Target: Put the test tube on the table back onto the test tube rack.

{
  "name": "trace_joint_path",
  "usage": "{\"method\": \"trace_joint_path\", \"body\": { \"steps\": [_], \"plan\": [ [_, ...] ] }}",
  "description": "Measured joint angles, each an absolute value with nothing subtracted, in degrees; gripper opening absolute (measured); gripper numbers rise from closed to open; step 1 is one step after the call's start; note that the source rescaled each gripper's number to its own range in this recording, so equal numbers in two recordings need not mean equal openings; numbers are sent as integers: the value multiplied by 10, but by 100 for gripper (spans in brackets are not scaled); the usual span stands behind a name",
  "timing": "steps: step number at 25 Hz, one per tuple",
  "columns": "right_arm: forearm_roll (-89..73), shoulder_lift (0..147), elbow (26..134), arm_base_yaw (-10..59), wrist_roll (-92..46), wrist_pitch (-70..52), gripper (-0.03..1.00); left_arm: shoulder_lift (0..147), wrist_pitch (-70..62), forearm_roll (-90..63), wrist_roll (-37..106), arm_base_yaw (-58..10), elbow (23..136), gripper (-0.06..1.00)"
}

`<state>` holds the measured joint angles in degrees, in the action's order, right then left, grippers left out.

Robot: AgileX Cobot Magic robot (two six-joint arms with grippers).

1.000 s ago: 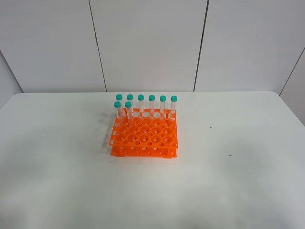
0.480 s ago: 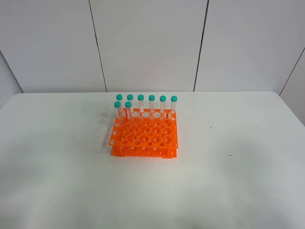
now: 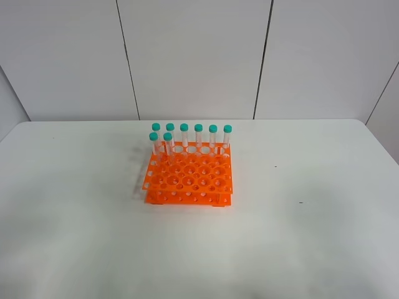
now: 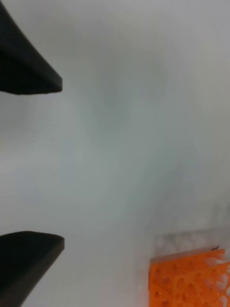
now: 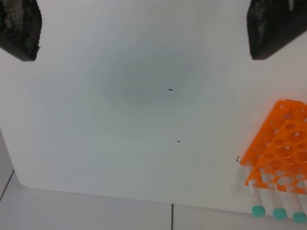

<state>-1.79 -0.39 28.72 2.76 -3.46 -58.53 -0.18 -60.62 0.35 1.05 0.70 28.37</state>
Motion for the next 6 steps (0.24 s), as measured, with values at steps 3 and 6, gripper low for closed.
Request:
{"method": "trace_joint_path", "body": {
  "steps": [3,6],
  "plan": [
    [-18,-4,287,28,-35,-585,96,-2,-606,3,11,7,284,98],
    [-18,-4,287,28,-35,-585,96,-2,-606,3,11,7,284,98]
  ]
}}
